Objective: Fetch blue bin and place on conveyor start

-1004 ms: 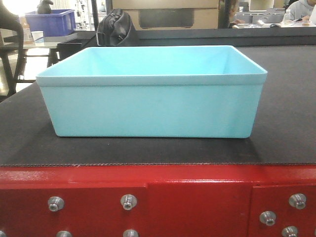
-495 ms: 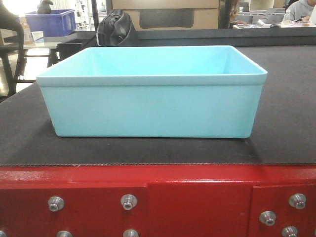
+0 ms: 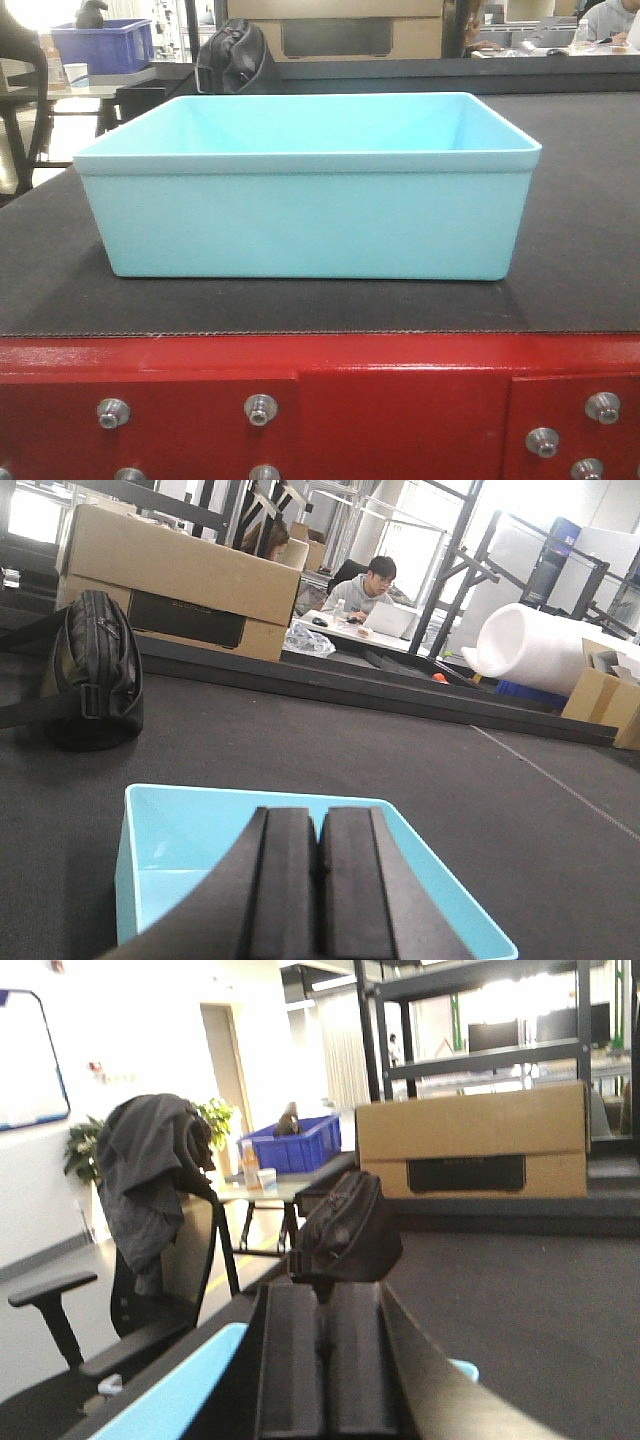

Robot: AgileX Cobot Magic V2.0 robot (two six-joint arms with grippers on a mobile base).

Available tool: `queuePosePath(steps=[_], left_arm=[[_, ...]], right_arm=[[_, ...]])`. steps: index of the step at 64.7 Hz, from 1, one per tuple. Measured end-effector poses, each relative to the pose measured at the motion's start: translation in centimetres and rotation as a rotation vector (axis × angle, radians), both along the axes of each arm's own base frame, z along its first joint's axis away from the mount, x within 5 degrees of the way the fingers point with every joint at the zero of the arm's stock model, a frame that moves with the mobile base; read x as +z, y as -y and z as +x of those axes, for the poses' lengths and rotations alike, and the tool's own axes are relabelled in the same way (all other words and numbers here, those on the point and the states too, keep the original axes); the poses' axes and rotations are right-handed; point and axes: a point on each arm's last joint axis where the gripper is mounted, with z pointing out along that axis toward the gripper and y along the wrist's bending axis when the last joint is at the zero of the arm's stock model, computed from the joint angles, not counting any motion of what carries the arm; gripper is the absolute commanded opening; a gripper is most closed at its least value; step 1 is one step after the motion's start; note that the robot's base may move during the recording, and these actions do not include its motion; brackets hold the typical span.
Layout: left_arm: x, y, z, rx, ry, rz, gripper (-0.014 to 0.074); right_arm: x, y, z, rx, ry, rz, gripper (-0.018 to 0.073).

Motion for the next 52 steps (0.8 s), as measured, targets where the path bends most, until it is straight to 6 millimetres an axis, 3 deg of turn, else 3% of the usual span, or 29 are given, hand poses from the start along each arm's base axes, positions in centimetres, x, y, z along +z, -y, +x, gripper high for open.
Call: queuePosePath(steps=[39, 52], left_arm=[[0.0, 0.0, 0.0, 0.0, 0.0, 0.0, -0.0111], [0.0, 0.0, 0.0, 0.0, 0.0, 0.0, -0.0111]], right_arm=[[0.1, 0.1, -0.2, -0.008, 0.029, -0.03, -0.0165], [-2.7, 1.1, 0.1, -0.171, 0.072, -0.238, -0.0165]])
